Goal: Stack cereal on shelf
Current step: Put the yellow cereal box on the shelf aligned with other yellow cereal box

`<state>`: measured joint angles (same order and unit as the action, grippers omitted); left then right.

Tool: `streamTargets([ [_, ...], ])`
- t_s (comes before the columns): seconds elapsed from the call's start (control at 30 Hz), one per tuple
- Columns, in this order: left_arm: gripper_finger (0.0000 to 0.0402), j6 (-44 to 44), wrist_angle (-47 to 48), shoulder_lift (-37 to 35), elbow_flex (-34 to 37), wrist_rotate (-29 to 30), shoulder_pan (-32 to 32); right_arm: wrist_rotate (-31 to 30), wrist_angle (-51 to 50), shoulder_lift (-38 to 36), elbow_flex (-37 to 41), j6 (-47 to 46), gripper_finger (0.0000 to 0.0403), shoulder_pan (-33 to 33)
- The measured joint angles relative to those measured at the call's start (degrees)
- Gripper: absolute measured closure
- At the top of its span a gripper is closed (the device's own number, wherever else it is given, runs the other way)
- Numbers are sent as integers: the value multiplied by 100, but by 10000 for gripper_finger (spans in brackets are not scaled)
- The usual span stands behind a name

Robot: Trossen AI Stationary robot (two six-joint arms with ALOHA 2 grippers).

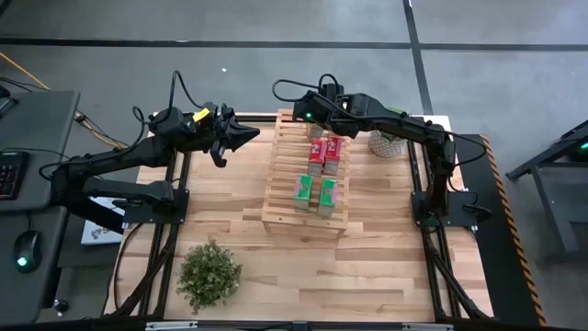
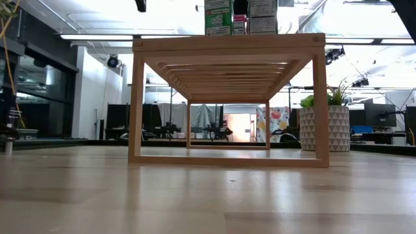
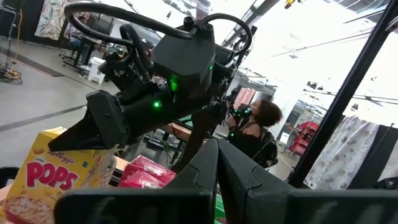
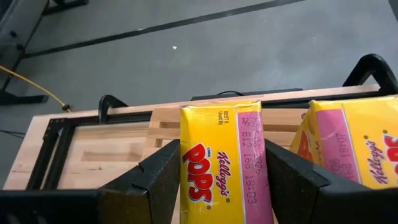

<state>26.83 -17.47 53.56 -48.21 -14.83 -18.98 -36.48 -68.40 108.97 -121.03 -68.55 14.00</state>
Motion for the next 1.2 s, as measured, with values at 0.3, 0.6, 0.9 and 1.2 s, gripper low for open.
streamTargets([
  [0.3,401,0,0,0,0,0,0,-152,-172,32,0,-107,204,0],
  [0.6,401,0,7,0,0,0,0,-276,-37,56,4,-94,204,0],
  [0.9,402,-7,7,0,0,0,0,-371,-58,57,3,-18,204,0],
  [1.2,402,-4,4,0,0,0,0,-508,-85,57,2,49,203,0],
])
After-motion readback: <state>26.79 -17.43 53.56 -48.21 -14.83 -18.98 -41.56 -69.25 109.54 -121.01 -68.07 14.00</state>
